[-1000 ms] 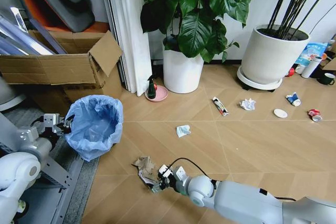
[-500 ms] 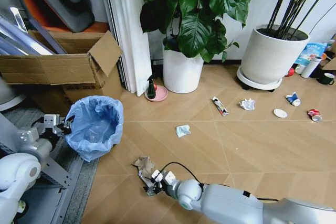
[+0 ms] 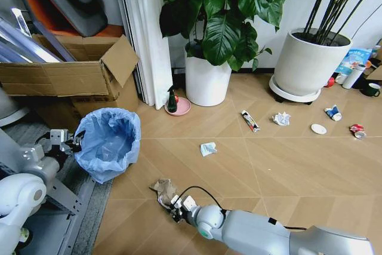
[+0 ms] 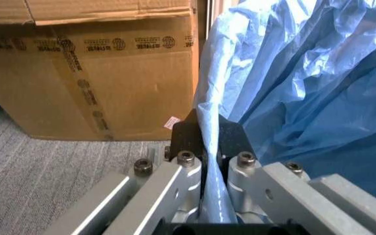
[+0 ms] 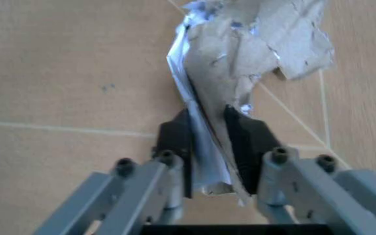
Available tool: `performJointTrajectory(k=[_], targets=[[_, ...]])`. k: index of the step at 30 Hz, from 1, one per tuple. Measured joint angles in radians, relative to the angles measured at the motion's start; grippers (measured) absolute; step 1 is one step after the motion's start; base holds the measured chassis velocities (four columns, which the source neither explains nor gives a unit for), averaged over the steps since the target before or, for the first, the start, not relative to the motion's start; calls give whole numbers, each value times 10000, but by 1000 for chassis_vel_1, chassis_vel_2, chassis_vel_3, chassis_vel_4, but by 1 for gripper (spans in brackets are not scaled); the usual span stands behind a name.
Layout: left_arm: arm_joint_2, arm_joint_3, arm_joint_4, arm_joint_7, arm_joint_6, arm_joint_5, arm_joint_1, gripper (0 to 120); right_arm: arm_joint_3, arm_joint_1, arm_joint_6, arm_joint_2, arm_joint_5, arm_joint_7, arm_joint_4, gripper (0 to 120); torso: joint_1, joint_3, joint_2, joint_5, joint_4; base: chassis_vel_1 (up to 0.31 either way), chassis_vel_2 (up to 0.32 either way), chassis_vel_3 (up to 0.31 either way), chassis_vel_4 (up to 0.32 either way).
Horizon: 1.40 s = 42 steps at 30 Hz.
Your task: Pick up the trash bin and place the garbage on the floor into it.
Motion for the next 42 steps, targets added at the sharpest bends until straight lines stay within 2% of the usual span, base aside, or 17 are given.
performJointTrajectory(k=[1,4,17,20,24,25,27,30,32,38,42], targets=[[0,0,0,0,0,0,0,0,0,0,0,0,0,0,0,15,0,0,0,0,0,0,0,0,0],[12,0,26,8,-6,1,-11,0,84,-65,-5,-102,8,4,20,1,0,0,0,0,0,0,0,0,0],[10,1,28,75,-28,35,83,0,668,-311,103,-306,-59,19,474,0,0,0,0,3,1,0,0,0,0],[18,14,28,117,-42,55,171,0,1242,-472,141,-560,-161,111,922,0,0,0,0,1,2,0,0,0,0],[86,127,41,169,-55,69,260,0,2755,-968,464,-1270,-595,275,1852,0,0,0,0,1,0,0,0,0,0],[86,127,41,169,-55,69,260,0,2755,-968,464,-1270,-595,275,1852,0,0,0,0,1,0,0,0,0,0],[184,277,124,184,-60,73,208,0,3810,-1300,684,-1759,-634,321,2499,0,0,0,0,4,1,0,0,0,0],[243,388,180,196,-60,78,142,0,4409,-1535,815,-2079,-642,309,2928,0,0,0,0,0,0,0,0,0,0],[327,658,291,214,-60,106,-23,0,5350,-1957,1060,-2613,-629,170,3710,0,0,0,0,3,-2,0,0,0,0],[385,906,366,235,-58,202,-81,0,6147,-2257,1311,-3073,-678,-153,4395,0,0,0,0,0,-4,0,0,0,0],[432,1420,474,254,-43,241,-432,0,6916,-2280,1897,-3408,-765,-864,5159,0,0,0,0,3,3,0,0,0,0]])
